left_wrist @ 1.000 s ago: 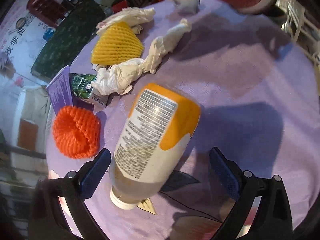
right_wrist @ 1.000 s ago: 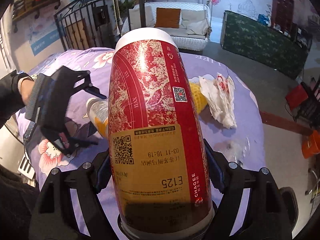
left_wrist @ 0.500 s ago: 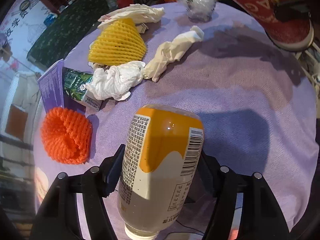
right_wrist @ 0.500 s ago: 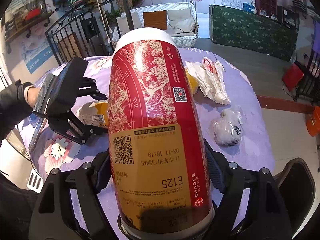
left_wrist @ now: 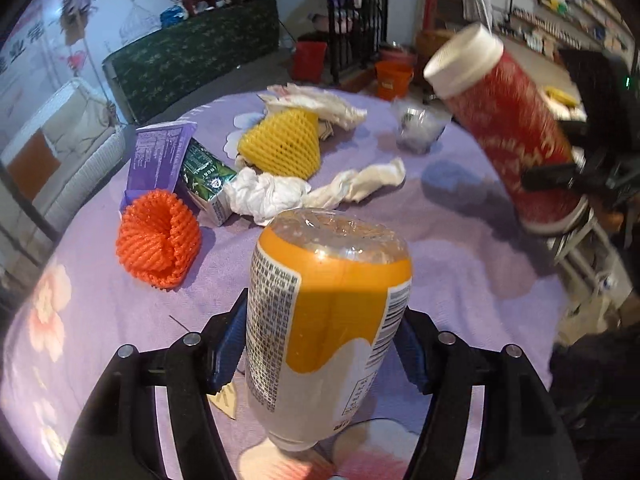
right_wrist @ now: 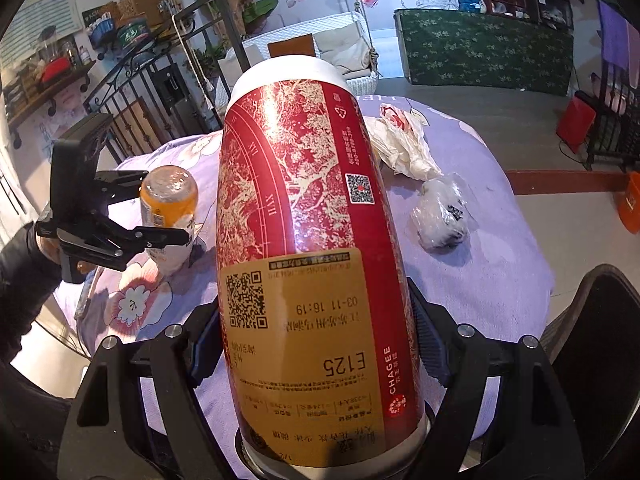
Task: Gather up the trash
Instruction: 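Carry the cup over the black bin and open the right gripper while the left lifts the bottle, then lower the white bottle into the black bin and open the left gripper, then move the right gripper to the clear plastic bag and close on it, then lift the plastic bag with the right gripper while the left gripper grasps a white tissue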
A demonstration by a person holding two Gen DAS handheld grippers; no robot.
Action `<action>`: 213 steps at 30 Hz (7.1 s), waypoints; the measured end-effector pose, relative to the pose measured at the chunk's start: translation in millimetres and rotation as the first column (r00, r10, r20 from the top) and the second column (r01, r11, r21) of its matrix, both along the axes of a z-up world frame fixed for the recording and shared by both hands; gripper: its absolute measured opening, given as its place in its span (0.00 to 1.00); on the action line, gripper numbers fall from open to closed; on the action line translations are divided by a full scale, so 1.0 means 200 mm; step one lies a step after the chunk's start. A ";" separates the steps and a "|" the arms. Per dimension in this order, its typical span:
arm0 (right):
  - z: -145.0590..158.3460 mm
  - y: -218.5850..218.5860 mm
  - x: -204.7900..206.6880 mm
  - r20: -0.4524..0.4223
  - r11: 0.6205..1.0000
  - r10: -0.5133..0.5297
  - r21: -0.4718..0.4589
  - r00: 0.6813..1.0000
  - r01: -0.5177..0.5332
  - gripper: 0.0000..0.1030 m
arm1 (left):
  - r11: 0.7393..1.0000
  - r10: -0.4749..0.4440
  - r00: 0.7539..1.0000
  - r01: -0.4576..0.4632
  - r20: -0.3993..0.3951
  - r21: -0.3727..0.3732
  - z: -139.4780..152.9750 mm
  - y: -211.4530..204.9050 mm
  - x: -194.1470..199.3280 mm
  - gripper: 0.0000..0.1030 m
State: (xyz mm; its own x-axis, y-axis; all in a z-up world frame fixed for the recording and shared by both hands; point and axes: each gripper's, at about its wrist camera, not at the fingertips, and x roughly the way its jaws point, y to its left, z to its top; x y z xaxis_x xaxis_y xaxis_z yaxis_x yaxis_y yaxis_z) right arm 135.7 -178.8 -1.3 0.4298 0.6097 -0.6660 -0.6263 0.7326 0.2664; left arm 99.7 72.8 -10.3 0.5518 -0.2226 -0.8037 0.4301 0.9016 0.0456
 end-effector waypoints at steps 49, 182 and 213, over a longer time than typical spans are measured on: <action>-0.77 -1.08 0.69 -0.504 0.692 -0.707 -0.349 0.496 0.632 0.81 | 0.895 -0.195 0.954 0.268 0.228 -0.357 0.25 -1.33 0.00 0.59; -0.12 0.13 0.49 0.042 0.927 -0.336 -0.164 0.941 0.338 0.34 | 0.939 0.298 0.954 -0.285 0.042 -0.190 -0.13 -0.22 0.09 0.94; -0.08 -0.25 0.20 -0.057 0.899 -0.436 -0.076 0.898 0.432 0.35 | 0.993 0.098 0.995 -0.099 -0.025 -0.071 -0.25 -0.41 0.57 0.62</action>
State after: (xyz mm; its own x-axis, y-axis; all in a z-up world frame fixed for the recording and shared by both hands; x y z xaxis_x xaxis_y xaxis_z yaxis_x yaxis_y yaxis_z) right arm 176.4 -228.2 -18.2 0.5930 0.3314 -0.7338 -0.2236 0.9433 0.2452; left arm 214.1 -9.5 -61.1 0.5565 -0.2257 -0.7996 0.3394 0.9402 -0.0292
